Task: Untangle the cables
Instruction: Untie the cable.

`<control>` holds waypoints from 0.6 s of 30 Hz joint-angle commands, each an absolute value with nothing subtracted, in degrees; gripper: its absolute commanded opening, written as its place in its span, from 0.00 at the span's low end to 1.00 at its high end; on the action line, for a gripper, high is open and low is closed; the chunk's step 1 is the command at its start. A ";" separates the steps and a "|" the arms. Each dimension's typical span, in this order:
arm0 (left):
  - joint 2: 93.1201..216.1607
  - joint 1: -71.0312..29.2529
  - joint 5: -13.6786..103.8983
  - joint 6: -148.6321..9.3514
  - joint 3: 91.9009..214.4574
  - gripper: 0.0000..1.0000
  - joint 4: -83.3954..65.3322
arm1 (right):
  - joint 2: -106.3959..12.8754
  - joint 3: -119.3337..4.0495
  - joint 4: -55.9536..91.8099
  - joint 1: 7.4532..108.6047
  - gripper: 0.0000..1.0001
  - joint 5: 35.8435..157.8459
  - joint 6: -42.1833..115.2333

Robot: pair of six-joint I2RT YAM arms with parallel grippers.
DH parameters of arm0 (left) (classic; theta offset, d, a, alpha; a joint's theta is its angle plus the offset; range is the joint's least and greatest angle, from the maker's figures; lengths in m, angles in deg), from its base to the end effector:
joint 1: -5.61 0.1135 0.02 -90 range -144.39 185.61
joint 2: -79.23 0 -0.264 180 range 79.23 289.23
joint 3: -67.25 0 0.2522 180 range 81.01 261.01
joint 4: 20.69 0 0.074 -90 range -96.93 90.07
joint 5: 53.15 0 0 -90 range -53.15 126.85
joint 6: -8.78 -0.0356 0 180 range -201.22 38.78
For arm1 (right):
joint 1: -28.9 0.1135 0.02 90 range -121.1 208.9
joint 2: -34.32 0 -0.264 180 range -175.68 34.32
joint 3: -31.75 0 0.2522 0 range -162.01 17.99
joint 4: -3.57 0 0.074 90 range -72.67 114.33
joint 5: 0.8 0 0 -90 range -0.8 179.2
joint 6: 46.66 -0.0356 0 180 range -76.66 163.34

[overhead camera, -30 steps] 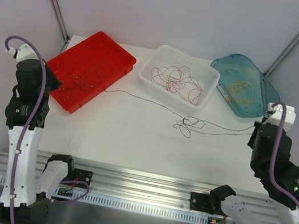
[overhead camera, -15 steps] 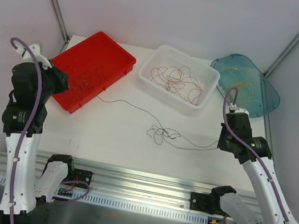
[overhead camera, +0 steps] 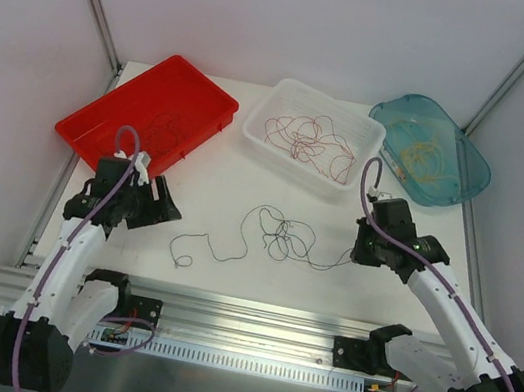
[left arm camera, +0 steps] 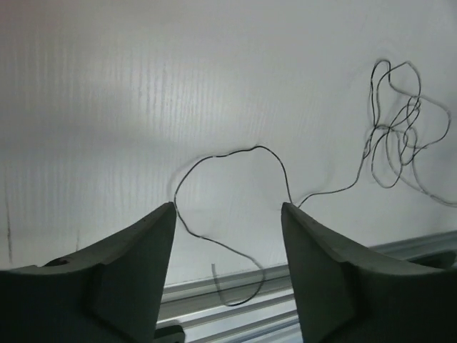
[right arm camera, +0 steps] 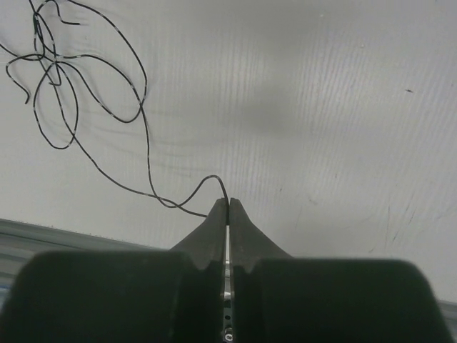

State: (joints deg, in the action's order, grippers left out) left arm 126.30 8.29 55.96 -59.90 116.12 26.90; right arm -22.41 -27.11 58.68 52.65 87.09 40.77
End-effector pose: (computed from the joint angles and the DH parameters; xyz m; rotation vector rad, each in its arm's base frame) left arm 0.1677 -0.0038 0.2376 -0.3352 2.3584 -0.5511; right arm 0.1773 0.0766 0.2561 -0.4444 2.4607 0.1458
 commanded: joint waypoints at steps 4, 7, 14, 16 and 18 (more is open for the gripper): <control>125.20 -1.41 59.17 -63.20 123.70 0.88 25.15 | -19.30 -27.88 54.42 55.79 0.01 88.24 41.84; 127.83 -7.20 59.88 -62.68 126.44 0.90 23.93 | -19.12 -28.85 54.60 56.76 0.01 87.36 42.46; 141.35 -21.36 49.78 -58.02 131.45 0.88 18.30 | -18.33 -29.38 54.42 60.45 0.01 85.43 42.55; 148.29 -23.90 47.41 -56.79 134.35 0.87 16.64 | -17.98 -29.38 54.51 61.24 0.01 84.64 42.55; 155.41 -25.23 46.61 -55.91 138.11 0.85 15.93 | -17.98 -29.38 54.51 61.51 0.01 84.46 42.46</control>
State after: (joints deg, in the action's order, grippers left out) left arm 149.12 -23.27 51.00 -58.46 132.91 19.33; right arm -19.24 -27.11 56.07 60.80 86.02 41.93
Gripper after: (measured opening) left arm 0.858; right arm 0.010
